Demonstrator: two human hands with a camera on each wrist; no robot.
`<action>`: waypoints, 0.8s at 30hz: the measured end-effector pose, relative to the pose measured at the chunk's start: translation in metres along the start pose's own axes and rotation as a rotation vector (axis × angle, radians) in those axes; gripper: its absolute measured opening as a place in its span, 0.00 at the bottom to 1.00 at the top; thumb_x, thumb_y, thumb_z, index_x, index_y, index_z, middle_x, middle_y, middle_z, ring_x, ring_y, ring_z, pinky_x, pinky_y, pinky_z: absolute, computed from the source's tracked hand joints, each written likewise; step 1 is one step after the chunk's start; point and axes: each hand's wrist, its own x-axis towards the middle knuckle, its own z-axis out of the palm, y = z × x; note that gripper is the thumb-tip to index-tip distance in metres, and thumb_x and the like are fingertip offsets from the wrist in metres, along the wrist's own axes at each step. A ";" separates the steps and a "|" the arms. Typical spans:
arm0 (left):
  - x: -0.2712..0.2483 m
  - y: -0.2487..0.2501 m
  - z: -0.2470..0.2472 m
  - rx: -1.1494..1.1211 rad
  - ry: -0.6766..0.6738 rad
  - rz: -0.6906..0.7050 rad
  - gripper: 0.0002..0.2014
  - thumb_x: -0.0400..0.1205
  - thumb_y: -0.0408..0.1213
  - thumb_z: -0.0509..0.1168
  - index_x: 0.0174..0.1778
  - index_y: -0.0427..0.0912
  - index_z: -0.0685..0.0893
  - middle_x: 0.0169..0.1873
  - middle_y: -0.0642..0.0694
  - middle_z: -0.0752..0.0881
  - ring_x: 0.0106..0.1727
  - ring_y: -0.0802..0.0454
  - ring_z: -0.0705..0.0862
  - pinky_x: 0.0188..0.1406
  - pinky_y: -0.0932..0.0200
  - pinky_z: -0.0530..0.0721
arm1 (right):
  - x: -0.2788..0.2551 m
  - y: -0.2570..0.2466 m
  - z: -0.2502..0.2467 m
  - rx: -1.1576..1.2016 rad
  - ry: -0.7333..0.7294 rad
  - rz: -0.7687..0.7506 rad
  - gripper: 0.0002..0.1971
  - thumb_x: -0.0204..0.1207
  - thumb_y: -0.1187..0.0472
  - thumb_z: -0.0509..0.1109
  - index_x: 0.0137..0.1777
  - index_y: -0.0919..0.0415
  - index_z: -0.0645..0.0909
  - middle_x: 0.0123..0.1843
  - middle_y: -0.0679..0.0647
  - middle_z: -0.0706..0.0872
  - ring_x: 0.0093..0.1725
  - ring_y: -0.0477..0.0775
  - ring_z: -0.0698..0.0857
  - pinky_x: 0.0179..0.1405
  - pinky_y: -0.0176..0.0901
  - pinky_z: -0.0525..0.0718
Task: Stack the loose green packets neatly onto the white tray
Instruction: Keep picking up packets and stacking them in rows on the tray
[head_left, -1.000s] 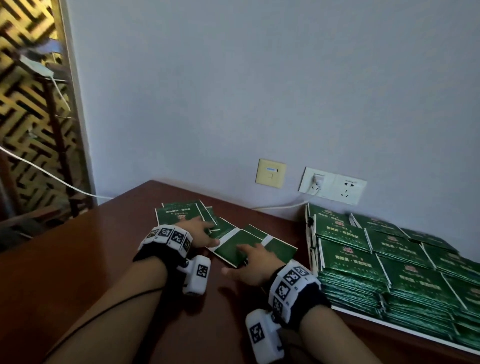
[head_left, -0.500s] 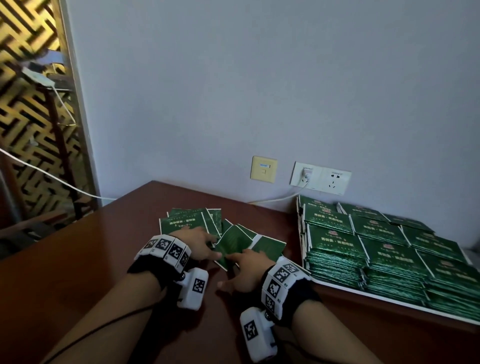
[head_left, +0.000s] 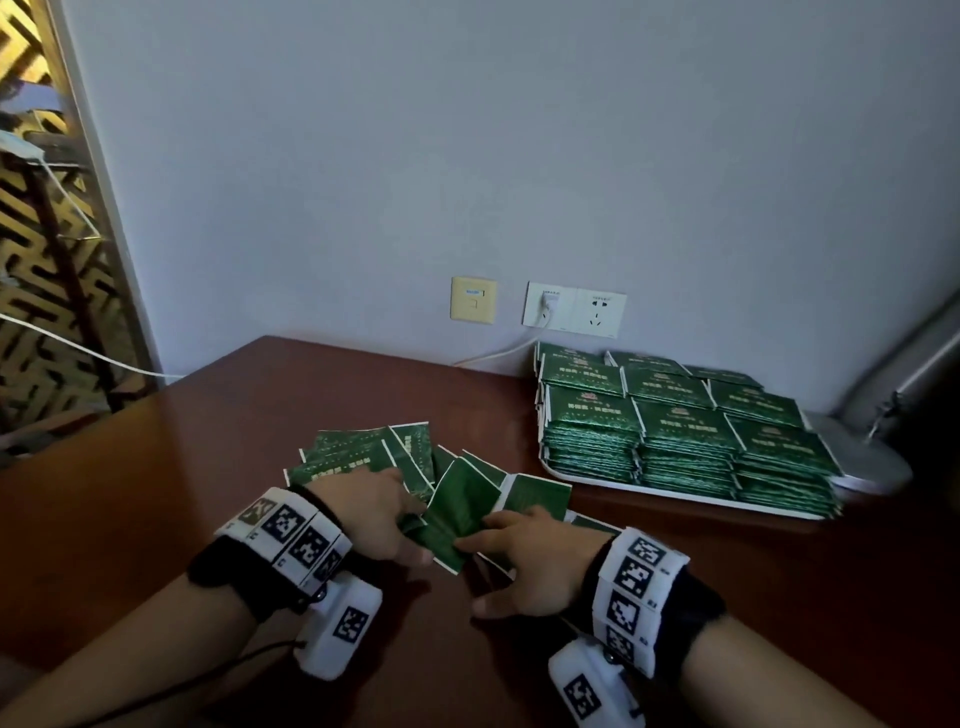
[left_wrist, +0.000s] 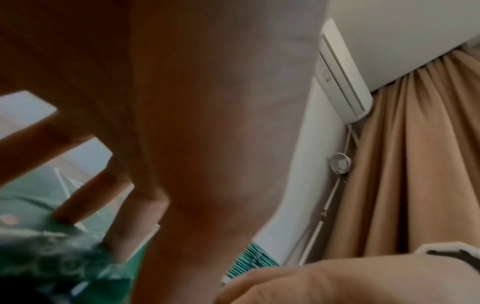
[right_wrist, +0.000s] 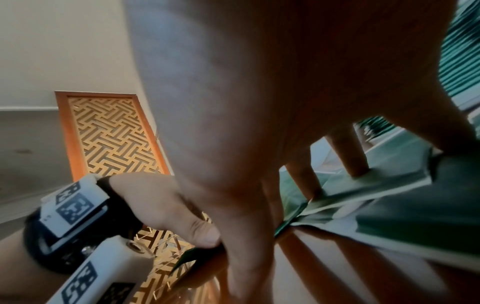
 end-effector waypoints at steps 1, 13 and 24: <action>-0.004 0.010 0.000 0.012 -0.012 0.014 0.38 0.75 0.73 0.62 0.80 0.61 0.69 0.75 0.51 0.69 0.74 0.44 0.74 0.71 0.42 0.76 | -0.009 0.007 0.003 0.004 -0.005 0.006 0.37 0.77 0.35 0.68 0.84 0.34 0.57 0.87 0.50 0.57 0.83 0.67 0.55 0.78 0.70 0.63; -0.013 0.136 -0.002 0.112 -0.079 0.190 0.41 0.74 0.73 0.64 0.80 0.55 0.72 0.76 0.46 0.69 0.74 0.40 0.71 0.71 0.41 0.77 | -0.107 0.080 0.031 0.152 -0.010 0.111 0.27 0.81 0.43 0.68 0.79 0.31 0.67 0.83 0.42 0.62 0.81 0.55 0.60 0.80 0.55 0.59; 0.001 0.199 -0.011 0.157 -0.146 0.218 0.47 0.75 0.72 0.64 0.87 0.55 0.57 0.87 0.46 0.47 0.86 0.34 0.49 0.81 0.34 0.63 | -0.149 0.130 0.042 0.230 -0.002 0.188 0.23 0.81 0.45 0.69 0.76 0.32 0.73 0.80 0.39 0.65 0.80 0.50 0.62 0.80 0.48 0.57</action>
